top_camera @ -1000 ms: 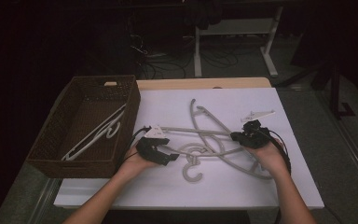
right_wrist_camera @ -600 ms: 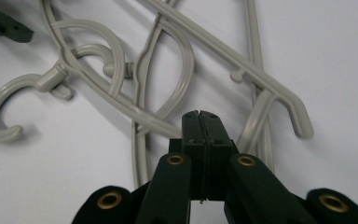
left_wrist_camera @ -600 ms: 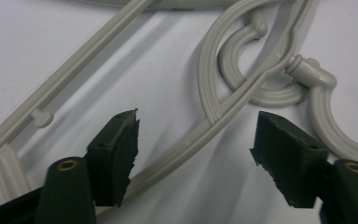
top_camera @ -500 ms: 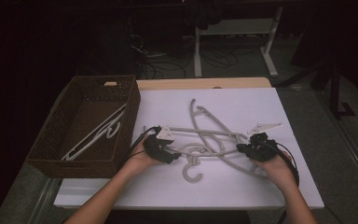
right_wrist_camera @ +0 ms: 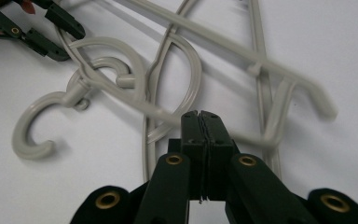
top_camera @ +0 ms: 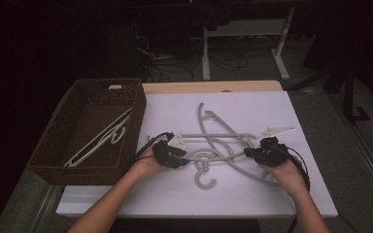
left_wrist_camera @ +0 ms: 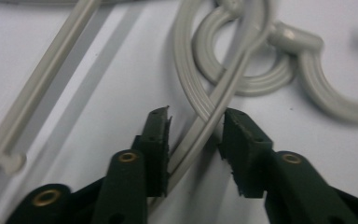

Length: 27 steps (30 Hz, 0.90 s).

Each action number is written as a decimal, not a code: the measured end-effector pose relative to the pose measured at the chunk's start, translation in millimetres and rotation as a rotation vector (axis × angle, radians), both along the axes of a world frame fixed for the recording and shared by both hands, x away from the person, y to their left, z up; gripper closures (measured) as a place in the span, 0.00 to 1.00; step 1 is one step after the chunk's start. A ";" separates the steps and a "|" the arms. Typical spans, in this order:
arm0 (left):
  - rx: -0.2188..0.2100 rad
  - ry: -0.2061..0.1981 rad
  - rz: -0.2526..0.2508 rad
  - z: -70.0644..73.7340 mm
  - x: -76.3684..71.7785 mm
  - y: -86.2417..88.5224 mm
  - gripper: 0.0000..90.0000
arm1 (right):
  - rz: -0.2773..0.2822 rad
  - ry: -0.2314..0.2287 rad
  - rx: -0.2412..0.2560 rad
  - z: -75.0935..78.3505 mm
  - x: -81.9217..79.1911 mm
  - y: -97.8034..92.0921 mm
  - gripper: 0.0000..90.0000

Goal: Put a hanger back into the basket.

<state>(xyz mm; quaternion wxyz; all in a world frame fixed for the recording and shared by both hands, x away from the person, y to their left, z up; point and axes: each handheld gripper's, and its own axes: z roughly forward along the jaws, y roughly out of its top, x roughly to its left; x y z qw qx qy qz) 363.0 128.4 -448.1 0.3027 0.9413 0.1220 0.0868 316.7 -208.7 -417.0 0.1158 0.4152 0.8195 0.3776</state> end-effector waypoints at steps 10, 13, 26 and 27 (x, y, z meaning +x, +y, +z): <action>0.013 0.020 -0.047 1.2 -0.9 -1.8 0.90 | 0.015 -0.013 0.007 0.9 -0.6 1.6 0.97; 0.014 0.023 -0.041 1.8 -0.8 -1.7 0.91 | 0.018 -0.014 0.012 1.4 -1.0 1.5 0.96; -0.047 0.052 0.072 22.0 -3.4 -4.9 0.92 | 0.016 -0.069 0.102 11.4 -14.0 -0.3 0.52; -0.052 0.048 0.081 25.7 -3.2 -4.6 0.92 | 0.013 -0.071 0.106 12.2 -16.3 -0.4 0.50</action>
